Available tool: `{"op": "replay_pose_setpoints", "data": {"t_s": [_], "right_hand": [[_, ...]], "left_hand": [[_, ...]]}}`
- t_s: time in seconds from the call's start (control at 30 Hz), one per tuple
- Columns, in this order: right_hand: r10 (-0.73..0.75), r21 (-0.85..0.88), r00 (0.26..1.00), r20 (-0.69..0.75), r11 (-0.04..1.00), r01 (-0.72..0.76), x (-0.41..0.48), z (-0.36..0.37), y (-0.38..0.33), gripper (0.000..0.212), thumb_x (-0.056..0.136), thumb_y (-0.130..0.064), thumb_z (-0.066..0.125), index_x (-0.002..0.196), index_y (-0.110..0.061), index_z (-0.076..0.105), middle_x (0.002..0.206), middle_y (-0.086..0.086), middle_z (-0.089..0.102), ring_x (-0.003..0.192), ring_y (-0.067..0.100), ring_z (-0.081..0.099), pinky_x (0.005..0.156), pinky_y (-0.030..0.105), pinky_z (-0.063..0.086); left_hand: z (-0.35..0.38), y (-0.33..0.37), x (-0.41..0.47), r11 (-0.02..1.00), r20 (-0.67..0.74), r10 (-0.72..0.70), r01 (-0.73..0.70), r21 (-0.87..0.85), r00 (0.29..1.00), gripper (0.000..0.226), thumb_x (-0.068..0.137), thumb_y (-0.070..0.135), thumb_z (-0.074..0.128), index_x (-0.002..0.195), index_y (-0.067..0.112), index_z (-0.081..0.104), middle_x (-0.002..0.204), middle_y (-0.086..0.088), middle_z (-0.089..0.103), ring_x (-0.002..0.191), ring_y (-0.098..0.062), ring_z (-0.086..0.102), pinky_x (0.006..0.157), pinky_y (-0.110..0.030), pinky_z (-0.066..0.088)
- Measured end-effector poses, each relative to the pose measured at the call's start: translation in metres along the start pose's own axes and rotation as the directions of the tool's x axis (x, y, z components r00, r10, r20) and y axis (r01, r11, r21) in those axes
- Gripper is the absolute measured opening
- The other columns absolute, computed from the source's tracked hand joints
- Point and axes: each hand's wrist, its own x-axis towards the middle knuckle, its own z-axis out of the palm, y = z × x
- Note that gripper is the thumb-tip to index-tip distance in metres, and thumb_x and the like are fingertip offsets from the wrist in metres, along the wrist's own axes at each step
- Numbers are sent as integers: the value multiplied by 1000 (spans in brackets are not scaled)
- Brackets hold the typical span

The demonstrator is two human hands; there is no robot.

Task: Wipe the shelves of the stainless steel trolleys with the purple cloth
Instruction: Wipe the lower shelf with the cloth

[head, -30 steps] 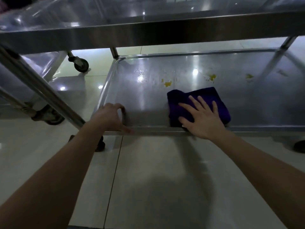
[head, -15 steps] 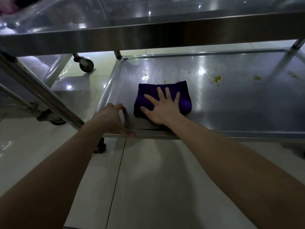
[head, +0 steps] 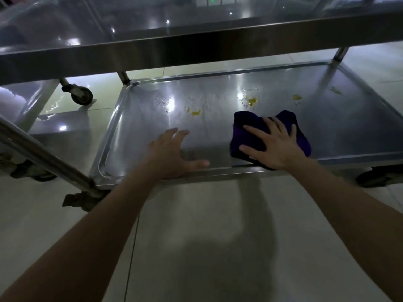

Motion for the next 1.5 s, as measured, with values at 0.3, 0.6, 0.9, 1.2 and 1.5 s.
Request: {"op": "replay_pose_setpoints", "data": {"t_s": [0.3, 0.6, 0.9, 1.2, 1.5], "right_hand": [[-106, -110, 991, 83, 987, 114, 48, 25, -83, 87, 84, -98, 7, 163, -63, 7, 181, 7, -3, 164, 45, -7, 117, 84, -12], [-3, -6, 1000, 10, 1000, 3, 16, 9, 1, 82, 91, -89, 17, 164, -55, 24, 179, -6, 17, 165, 22, 8, 130, 66, -2], [318, -55, 947, 34, 947, -316, -3, -2, 71, 89, 83, -100, 9, 164, -62, 8, 181, 1, -1, 165, 38, -8, 117, 82, -13], [-19, -24, 999, 44, 1000, 20, 16, 1, 43, 81, 91, -92, 21, 165, -58, 19, 181, 0, 7, 166, 31, -1, 123, 73, -14], [422, -27, 907, 7, 906, -421, 7, -39, 189, 83, 89, -91, 25, 164, -56, 22, 180, 1, 12, 165, 36, 1, 120, 82, -5]], "left_hand": [[29, 18, 13, 992, 95, 4, -16, 128, 995, 130, 52, 110, 46, 160, 38, 37, 160, -1, 42, 148, -28, 39, 117, -48, 39], [26, 9, 7, 998, 105, -20, 13, 64, 994, 135, 47, 112, 42, 162, 41, 35, 173, 2, 27, 158, -26, 28, 123, -50, 33], [26, 34, 19, 992, 67, -77, 70, 107, 995, 130, 39, 121, 39, 131, 31, 59, 135, -3, 55, 133, -31, 52, 112, -53, 47], [41, 139, 67, 982, 187, -87, 52, 183, 978, 161, 16, 119, 43, 148, 27, 48, 152, -6, 43, 140, -32, 42, 111, -52, 47], [50, 150, 73, 973, 183, -76, 33, 227, 980, 158, 19, 120, 39, 149, 30, 46, 147, -3, 40, 138, -33, 41, 114, -56, 45]]}}
